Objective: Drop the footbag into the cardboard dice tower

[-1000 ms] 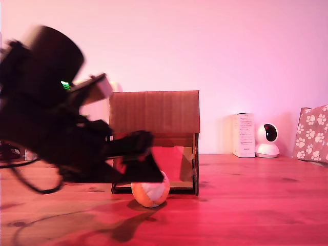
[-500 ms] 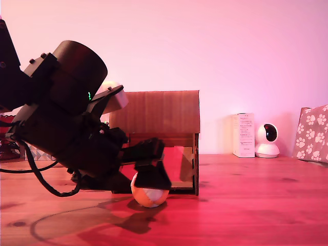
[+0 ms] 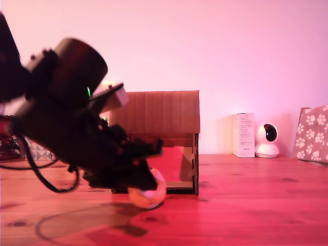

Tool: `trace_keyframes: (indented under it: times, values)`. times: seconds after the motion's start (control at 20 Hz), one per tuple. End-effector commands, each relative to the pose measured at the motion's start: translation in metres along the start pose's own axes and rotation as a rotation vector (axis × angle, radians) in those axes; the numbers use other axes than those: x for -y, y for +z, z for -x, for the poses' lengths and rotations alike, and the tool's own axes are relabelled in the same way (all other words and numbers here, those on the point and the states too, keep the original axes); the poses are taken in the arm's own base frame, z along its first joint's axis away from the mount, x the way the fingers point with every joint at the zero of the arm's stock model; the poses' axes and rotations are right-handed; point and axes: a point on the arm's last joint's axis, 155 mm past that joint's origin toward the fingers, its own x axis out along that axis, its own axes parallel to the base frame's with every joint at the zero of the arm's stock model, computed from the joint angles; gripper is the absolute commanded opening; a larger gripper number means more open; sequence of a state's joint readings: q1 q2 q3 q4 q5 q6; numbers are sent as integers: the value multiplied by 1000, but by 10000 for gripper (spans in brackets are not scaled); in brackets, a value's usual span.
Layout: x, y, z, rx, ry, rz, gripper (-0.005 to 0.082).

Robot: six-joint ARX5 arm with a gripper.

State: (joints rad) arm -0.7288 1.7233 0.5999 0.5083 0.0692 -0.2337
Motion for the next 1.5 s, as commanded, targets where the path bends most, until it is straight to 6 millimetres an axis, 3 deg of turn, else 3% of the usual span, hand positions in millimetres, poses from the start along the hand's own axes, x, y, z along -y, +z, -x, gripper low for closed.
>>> trace_keyframes:
  times: [0.0, 0.55, 1.05, 1.25, 1.45]
  values:
    - [8, 7, 13, 6, -13, -11, 76]
    - [28, 24, 88, 82, -23, -44, 76]
    - [48, 95, 181, 375, -91, -81, 76]
    - [55, 119, 194, 488, -102, -141, 76]
    - [59, 135, 187, 551, -100, -179, 75]
